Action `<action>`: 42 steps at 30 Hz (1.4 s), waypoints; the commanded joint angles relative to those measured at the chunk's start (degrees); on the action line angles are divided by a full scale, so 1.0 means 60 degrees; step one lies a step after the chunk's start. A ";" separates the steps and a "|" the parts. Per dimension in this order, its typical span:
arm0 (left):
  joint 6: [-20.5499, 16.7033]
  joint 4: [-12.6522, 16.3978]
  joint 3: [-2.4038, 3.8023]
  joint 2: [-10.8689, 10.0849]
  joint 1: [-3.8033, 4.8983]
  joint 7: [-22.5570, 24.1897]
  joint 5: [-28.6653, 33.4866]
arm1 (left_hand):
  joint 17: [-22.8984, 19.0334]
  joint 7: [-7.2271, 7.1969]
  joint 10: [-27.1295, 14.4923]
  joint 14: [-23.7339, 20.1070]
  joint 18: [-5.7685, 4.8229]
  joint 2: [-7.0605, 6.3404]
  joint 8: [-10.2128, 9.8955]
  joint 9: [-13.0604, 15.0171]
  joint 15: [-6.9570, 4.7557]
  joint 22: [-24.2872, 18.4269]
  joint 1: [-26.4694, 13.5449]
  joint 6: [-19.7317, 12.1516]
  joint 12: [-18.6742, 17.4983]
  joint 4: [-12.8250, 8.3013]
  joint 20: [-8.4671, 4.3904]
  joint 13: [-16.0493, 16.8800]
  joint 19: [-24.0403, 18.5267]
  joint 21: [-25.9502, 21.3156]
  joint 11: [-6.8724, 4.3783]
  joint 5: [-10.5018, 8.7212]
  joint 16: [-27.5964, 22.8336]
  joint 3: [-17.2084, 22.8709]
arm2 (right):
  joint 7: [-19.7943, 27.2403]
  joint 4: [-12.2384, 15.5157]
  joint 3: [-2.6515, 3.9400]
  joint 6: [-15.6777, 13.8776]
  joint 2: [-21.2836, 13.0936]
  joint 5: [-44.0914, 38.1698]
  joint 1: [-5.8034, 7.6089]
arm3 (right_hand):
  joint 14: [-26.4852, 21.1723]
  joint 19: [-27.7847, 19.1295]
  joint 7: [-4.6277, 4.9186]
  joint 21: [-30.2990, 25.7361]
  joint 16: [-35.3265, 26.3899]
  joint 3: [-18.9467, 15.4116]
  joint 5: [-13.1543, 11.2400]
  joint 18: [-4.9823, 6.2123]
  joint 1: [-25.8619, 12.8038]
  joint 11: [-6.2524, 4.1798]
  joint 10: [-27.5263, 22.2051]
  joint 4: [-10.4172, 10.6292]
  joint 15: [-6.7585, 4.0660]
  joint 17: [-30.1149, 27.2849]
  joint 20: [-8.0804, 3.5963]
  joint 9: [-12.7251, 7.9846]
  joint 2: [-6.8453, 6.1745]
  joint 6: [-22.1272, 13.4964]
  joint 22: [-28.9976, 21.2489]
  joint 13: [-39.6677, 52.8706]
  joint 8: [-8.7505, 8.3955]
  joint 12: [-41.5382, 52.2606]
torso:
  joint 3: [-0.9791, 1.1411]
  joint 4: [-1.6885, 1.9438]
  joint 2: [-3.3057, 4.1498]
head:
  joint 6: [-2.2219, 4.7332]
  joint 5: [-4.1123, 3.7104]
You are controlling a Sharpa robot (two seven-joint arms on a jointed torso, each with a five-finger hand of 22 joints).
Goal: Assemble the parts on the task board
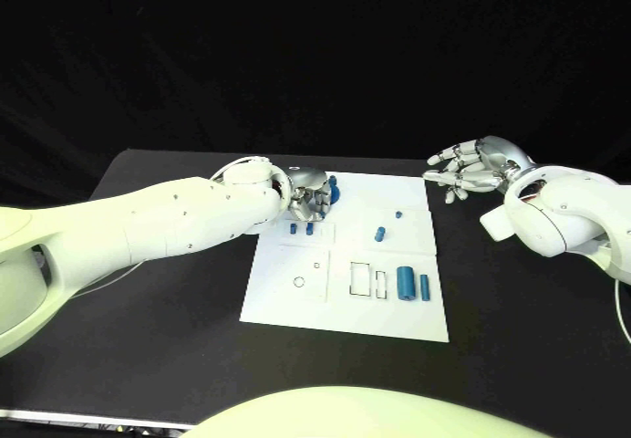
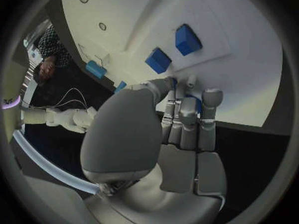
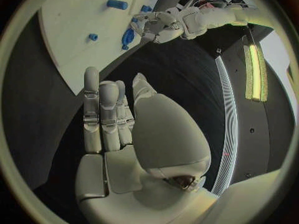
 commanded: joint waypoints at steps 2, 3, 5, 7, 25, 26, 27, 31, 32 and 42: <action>0.0177 0.0025 -0.0032 0.0017 -0.0046 0.0174 0.0330 | 0.0112 -0.0010 0.0110 0.0143 -0.0089 0.0061 0.0004 0.0007 0.0003 0.0110 -0.0103 0.0090 -0.0090 -0.0060 0.0020 -0.0013 0.0118 0.0098 0.0001 -0.0031 0.0111 -0.0005 | 0.0117 0.0007 0.0001 0.0077 0.0010 -0.0031 -0.0004 | 0.0030 0.0047 0.0025 -0.0047 -0.0044 -0.0017 -0.0020 0.0118 0.0084 -0.0074 -0.0007 -0.0049 -0.0018 0.0007 0.0006 -0.0009 0.0042 -0.0057 -0.0008 -0.0008 0.0053 -0.0042 | 0.0000 0.0005 -0.0004 | 0.0002 -0.0003; 0.0155 0.0024 -0.0032 0.0016 -0.0047 0.0184 0.0357 | 0.0107 0.0005 0.0119 0.0160 -0.0092 0.0032 -0.0039 -0.0007 0.0012 0.0122 -0.0165 0.0056 -0.0122 -0.0058 0.0021 -0.0021 0.0122 0.0109 0.0015 -0.0033 0.0125 -0.0021 | 0.0117 0.0007 0.0001 0.0078 0.0010 -0.0031 -0.0004 | 0.0030 0.0047 0.0025 -0.0047 -0.0044 -0.0017 -0.0020 0.0118 0.0084 -0.0074 -0.0007 -0.0049 -0.0018 0.0007 0.0006 -0.0009 0.0042 -0.0057 -0.0008 -0.0008 0.0053 -0.0042 | -0.0001 0.0002 -0.0001 | 0.0004 -0.0006; 0.0137 0.0023 -0.0032 0.0014 -0.0048 0.0193 0.0391 | 0.0085 0.0021 0.0114 0.0168 -0.0096 -0.0021 -0.0123 -0.0035 0.0035 0.0126 -0.0268 -0.0017 -0.0183 -0.0046 0.0034 -0.0036 0.0116 0.0113 0.0047 -0.0038 0.0136 -0.0052 | 0.0117 0.0007 0.0001 0.0078 0.0011 -0.0031 -0.0004 | 0.0030 0.0047 0.0025 -0.0047 -0.0044 -0.0017 -0.0020 0.0118 0.0084 -0.0074 -0.0007 -0.0049 -0.0018 0.0007 0.0006 -0.0009 0.0042 -0.0057 -0.0008 -0.0008 0.0053 -0.0042 | -0.0001 0.0000 0.0001 | 0.0005 -0.0005; 0.0120 0.0022 -0.0033 0.0010 -0.0049 0.0194 0.0427 | 0.0067 0.0026 0.0098 0.0167 -0.0097 -0.0039 -0.0149 -0.0042 0.0050 0.0127 -0.0320 -0.0025 -0.0223 -0.0037 0.0045 -0.0047 0.0111 0.0112 0.0067 -0.0039 0.0136 -0.0068 | 0.0115 0.0007 0.0001 0.0076 0.0011 -0.0031 -0.0004 | 0.0030 0.0047 0.0025 -0.0047 -0.0044 -0.0017 -0.0020 0.0118 0.0084 -0.0074 -0.0007 -0.0049 -0.0018 0.0007 0.0006 -0.0009 0.0042 -0.0057 -0.0008 -0.0008 0.0053 -0.0042 | -0.0003 -0.0008 0.0003 | 0.0010 -0.0002; -0.0920 0.0142 0.0021 -0.0134 -0.0074 0.0363 0.0817 | 0.0424 0.0109 0.0502 0.0569 -0.0199 0.0282 -0.0215 0.0001 0.0007 0.0724 -0.0257 0.0340 -0.0490 -0.0376 0.0019 -0.0075 0.0547 0.0541 0.0031 -0.0002 0.0422 0.0240 | 0.0103 0.0003 0.0001 0.0087 0.0020 -0.0135 -0.0008 | 0.0044 0.0070 0.0025 -0.0078 -0.0078 -0.0011 -0.0020 0.0118 0.0086 -0.0075 0.0003 -0.0041 -0.0018 0.0011 0.0005 -0.0014 0.0055 -0.0056 -0.0031 -0.0037 0.0066 -0.0036 | -0.0019 -0.0011 0.0002 | 0.0075 -0.0005; -0.0993 0.0170 0.0030 -0.0159 -0.0076 0.0385 0.0851 | 0.0442 0.0117 0.0511 0.0587 -0.0206 0.0279 -0.0232 -0.0003 0.0008 0.0759 -0.0254 0.0337 -0.0514 -0.0399 0.0018 -0.0080 0.0572 0.0567 0.0034 0.0001 0.0433 0.0258 | 0.0102 0.0003 0.0001 0.0085 0.0020 -0.0161 -0.0008 | 0.0044 0.0070 0.0025 -0.0078 -0.0078 -0.0011 -0.0020 0.0118 0.0086 -0.0075 0.0003 -0.0041 -0.0018 0.0011 0.0005 -0.0014 0.0055 -0.0056 -0.0031 -0.0037 0.0066 -0.0036 | -0.0018 -0.0009 0.0000 | 0.0077 -0.0005; -0.1062 0.0200 0.0041 -0.0186 -0.0077 0.0405 0.0879 | 0.0465 0.0123 0.0519 0.0607 -0.0211 0.0275 -0.0249 -0.0007 0.0009 0.0783 -0.0253 0.0334 -0.0537 -0.0421 0.0017 -0.0085 0.0591 0.0586 0.0037 0.0003 0.0446 0.0276 | 0.0101 0.0002 0.0001 0.0085 0.0019 -0.0178 -0.0009 | 0.0044 0.0070 0.0025 -0.0078 -0.0078 -0.0011 -0.0020 0.0118 0.0086 -0.0075 0.0003 -0.0041 -0.0018 0.0011 0.0005 -0.0014 0.0055 -0.0056 -0.0031 -0.0037 0.0066 -0.0036 | -0.0015 -0.0006 -0.0003 | 0.0083 0.0001; -0.1292 0.0331 0.0126 -0.0318 -0.0081 0.0481 0.0980 | 0.0460 0.0130 0.0528 0.0613 -0.0214 0.0273 -0.0261 -0.0009 0.0009 0.0803 -0.0255 0.0336 -0.0555 -0.0436 0.0017 -0.0088 0.0606 0.0601 0.0040 0.0003 0.0447 0.0289 | 0.0098 0.0000 0.0001 0.0080 0.0012 -0.0226 -0.0012 | 0.0044 0.0070 0.0025 -0.0078 -0.0078 -0.0011 -0.0020 0.0118 0.0086 -0.0075 0.0003 -0.0041 -0.0018 0.0011 0.0005 -0.0014 0.0055 -0.0056 -0.0031 -0.0037 0.0066 -0.0036 | -0.0013 0.0018 -0.0006 | 0.0084 0.0000; -0.1323 0.0361 0.0147 -0.0350 -0.0081 0.0492 0.0999 | 0.0460 0.0130 0.0528 0.0613 -0.0214 0.0273 -0.0261 -0.0009 0.0009 0.0803 -0.0255 0.0336 -0.0555 -0.0436 0.0017 -0.0088 0.0606 0.0601 0.0040 0.0003 0.0447 0.0289 | 0.0097 0.0000 0.0001 0.0080 0.0010 -0.0231 -0.0013 | 0.0044 0.0070 0.0025 -0.0078 -0.0078 -0.0011 -0.0020 0.0118 0.0086 -0.0075 0.0003 -0.0041 -0.0018 0.0011 0.0005 -0.0014 0.0055 -0.0056 -0.0031 -0.0037 0.0066 -0.0036 | -0.0010 0.0022 -0.0007 | 0.0083 -0.0001; -0.1378 0.0748 0.0388 -0.0819 -0.0076 0.0551 0.1258 | 0.0404 0.0145 0.0539 0.0612 -0.0207 0.0201 -0.0336 -0.0024 0.0023 0.0783 -0.0284 0.0339 -0.0687 -0.0527 0.0021 -0.0116 0.0593 0.0601 0.0066 -0.0007 0.0429 0.0348 | 0.0084 -0.0009 0.0001 0.0100 -0.0005 -0.0252 -0.0015 | 0.0044 0.0070 0.0025 -0.0078 -0.0078 -0.0011 -0.0020 0.0118 0.0086 -0.0075 0.0003 -0.0041 -0.0018 0.0011 0.0005 -0.0014 0.0055 -0.0056 -0.0031 -0.0037 0.0066 -0.0036 | -0.0006 0.0003 -0.0008 | 0.0097 0.0012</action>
